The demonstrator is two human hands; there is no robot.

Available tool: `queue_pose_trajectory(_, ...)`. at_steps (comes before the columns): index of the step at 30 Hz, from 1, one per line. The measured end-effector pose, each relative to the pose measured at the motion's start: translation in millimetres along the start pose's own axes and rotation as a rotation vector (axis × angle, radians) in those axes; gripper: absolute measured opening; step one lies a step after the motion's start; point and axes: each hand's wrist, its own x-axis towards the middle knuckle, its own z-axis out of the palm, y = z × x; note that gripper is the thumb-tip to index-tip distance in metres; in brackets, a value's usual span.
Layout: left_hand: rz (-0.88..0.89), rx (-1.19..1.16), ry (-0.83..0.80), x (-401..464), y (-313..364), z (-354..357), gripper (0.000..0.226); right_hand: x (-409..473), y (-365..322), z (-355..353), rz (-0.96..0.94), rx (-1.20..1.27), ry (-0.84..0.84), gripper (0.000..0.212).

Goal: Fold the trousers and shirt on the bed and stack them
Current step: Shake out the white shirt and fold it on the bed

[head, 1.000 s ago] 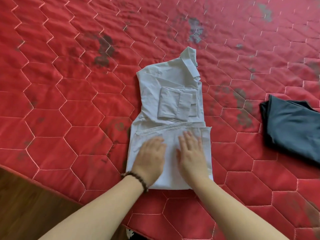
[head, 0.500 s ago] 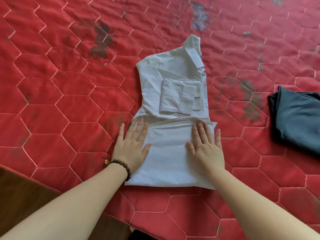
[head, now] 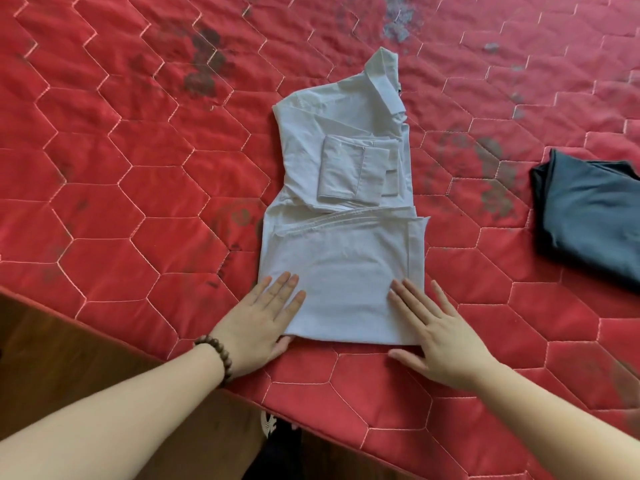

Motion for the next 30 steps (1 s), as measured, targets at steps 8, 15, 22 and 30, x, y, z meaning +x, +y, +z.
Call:
queue_pose_trajectory(8, -0.008, 0.073, 0.157, 1, -11, -18, 0.055, 2, 4, -4, -0.055, -0.086, 0.263, 0.061)
queue_pose_trajectory(15, -0.094, -0.209, 0.15, -33, -2, -60, 0.052, -23, -20, -46, 0.057, 0.259, 0.33, 0.043)
queue_pose_trajectory(22, -0.535, -0.889, 0.298, -53, 15, -136, 0.015, -49, -27, -127, 0.369, 0.658, 0.442, 0.006)
queue_pose_trajectory(30, -0.804, -1.021, 0.58, 27, -39, -149, 0.018, 53, 7, -151, 0.539, 0.86, 0.642, 0.006)
